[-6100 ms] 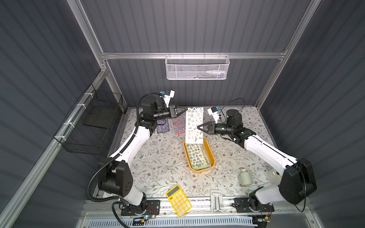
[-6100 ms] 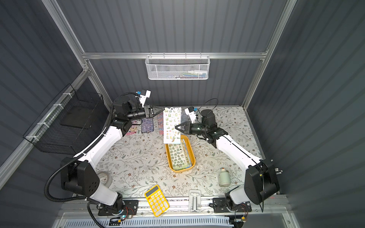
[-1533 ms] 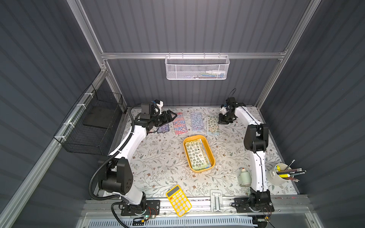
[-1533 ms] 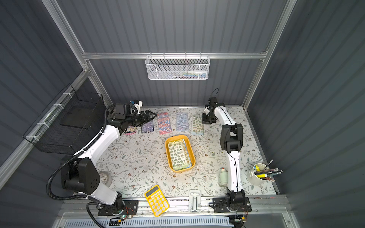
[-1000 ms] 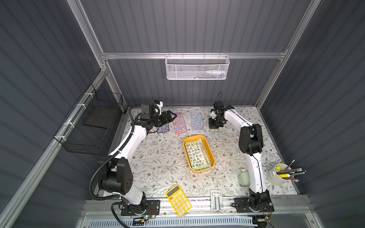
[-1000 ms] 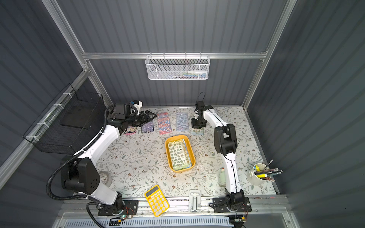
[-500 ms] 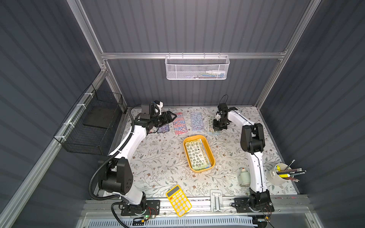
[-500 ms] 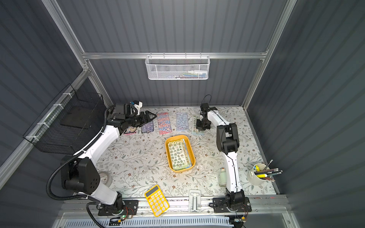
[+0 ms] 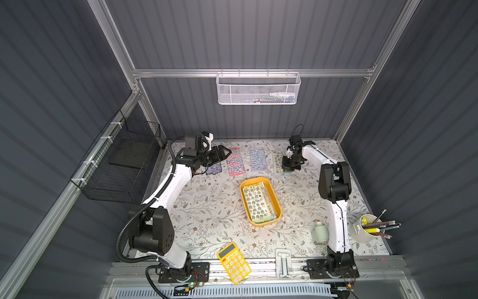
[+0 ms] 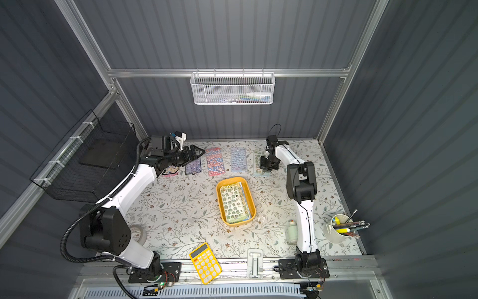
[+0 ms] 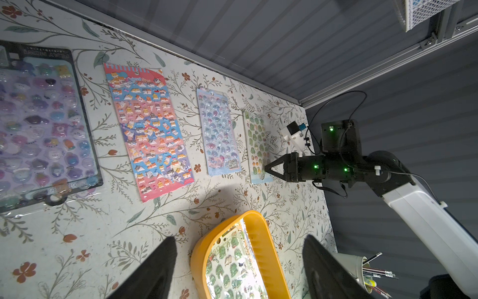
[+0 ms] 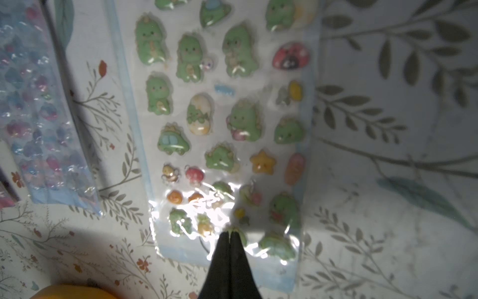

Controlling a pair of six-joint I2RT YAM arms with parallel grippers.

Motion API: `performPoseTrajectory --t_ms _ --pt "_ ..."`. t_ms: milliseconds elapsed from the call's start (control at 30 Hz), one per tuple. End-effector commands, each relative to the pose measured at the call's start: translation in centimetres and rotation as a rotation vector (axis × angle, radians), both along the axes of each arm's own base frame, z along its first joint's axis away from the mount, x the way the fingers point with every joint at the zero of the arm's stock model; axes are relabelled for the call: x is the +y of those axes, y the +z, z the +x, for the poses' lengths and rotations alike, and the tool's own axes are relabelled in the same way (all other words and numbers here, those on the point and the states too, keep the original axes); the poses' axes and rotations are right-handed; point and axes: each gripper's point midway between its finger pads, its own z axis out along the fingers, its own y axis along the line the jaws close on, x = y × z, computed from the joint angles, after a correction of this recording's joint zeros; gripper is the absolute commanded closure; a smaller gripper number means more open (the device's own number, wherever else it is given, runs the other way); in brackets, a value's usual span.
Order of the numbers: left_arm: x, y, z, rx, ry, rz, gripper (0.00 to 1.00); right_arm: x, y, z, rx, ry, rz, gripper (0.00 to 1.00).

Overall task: Take the stickers out of the storage box
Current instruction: Place the sticker at the center of the board, then pick up the sticker from the storage box.

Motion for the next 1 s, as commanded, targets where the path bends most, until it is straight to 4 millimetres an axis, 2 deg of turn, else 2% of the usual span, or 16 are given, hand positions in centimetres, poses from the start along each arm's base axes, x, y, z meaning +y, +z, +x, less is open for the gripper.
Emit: performPoseTrajectory --t_ms 0,133,233,300,367,500,667,833,967 --pt "0.5 0.6 0.0 -0.017 0.002 0.022 0.22 0.6 5.3 -0.1 -0.121 0.026 -0.014 1.00" --pt "1.6 -1.1 -0.3 0.014 0.029 0.102 0.22 1.7 8.0 -2.2 -0.185 0.069 -0.057 1.00" --pt "2.1 -3.5 -1.6 0.072 0.033 0.195 0.22 3.5 8.9 -4.9 -0.202 0.125 -0.065 0.98" --pt "1.6 -5.1 -2.9 0.108 0.007 0.220 0.22 4.8 9.0 -7.0 -0.201 0.167 -0.068 0.94" --pt "1.6 -6.6 -3.8 0.133 0.006 0.274 0.22 6.0 9.0 -9.1 -0.198 0.209 -0.073 0.90" --pt "-0.2 -9.2 -5.6 0.182 -0.041 0.316 0.22 7.7 7.8 -12.6 -0.171 0.301 -0.111 0.79" --pt "-3.4 -11.3 -6.6 0.231 -0.092 0.261 0.24 9.6 7.3 -15.5 -0.171 0.371 -0.127 0.66" --pt "-3.7 -12.8 -6.9 0.264 -0.081 0.256 0.24 12.0 6.6 -18.1 -0.151 0.436 -0.077 0.58" --pt "-4.7 -13.9 -7.6 0.283 -0.100 0.287 0.24 12.7 5.6 -19.3 -0.120 0.457 -0.072 0.56"
